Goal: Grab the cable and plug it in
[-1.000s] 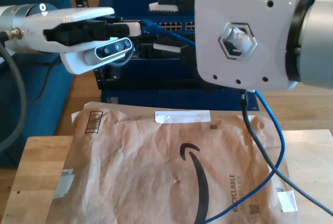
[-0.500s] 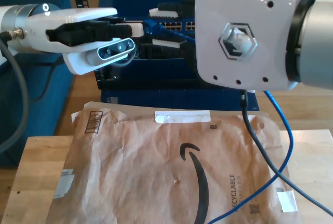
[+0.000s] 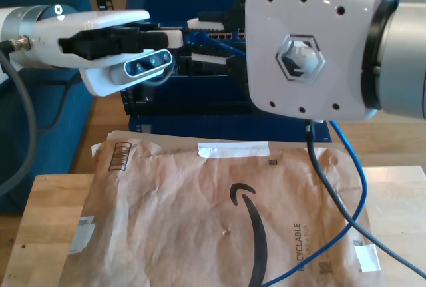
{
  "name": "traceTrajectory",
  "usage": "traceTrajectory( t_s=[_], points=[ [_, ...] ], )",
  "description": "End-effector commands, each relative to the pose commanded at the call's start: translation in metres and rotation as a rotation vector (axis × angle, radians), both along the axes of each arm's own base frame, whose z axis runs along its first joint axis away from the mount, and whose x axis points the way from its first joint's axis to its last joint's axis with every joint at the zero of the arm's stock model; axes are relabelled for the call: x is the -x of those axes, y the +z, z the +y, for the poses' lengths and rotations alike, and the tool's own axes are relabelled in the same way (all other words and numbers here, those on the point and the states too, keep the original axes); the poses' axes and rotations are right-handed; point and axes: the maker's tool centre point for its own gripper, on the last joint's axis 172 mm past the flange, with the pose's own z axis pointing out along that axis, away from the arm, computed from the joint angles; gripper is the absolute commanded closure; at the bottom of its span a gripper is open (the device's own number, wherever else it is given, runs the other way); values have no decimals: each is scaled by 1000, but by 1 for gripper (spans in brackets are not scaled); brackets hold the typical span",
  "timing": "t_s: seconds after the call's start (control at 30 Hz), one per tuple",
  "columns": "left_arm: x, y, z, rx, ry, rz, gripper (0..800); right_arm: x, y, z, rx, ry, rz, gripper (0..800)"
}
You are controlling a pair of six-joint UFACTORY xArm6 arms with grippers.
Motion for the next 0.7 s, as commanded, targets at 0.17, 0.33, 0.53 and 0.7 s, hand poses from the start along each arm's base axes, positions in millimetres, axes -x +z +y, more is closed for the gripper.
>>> traceTrajectory(
  t_s=[0.17,0.33,0.53,0.7],
  points=[
    [0,0,0,0,0,0,722,0,-1,0,0,0,2,687],
    [2,4,2,7,-10,11,415,1,-1,1,-4,2,7,797],
    [0,7,3,-1,-10,29,162,1,0,2,-23,-3,27,798],
    [-7,7,2,-26,14,29,41,-4,-5,9,-26,-9,71,798]
  ],
)
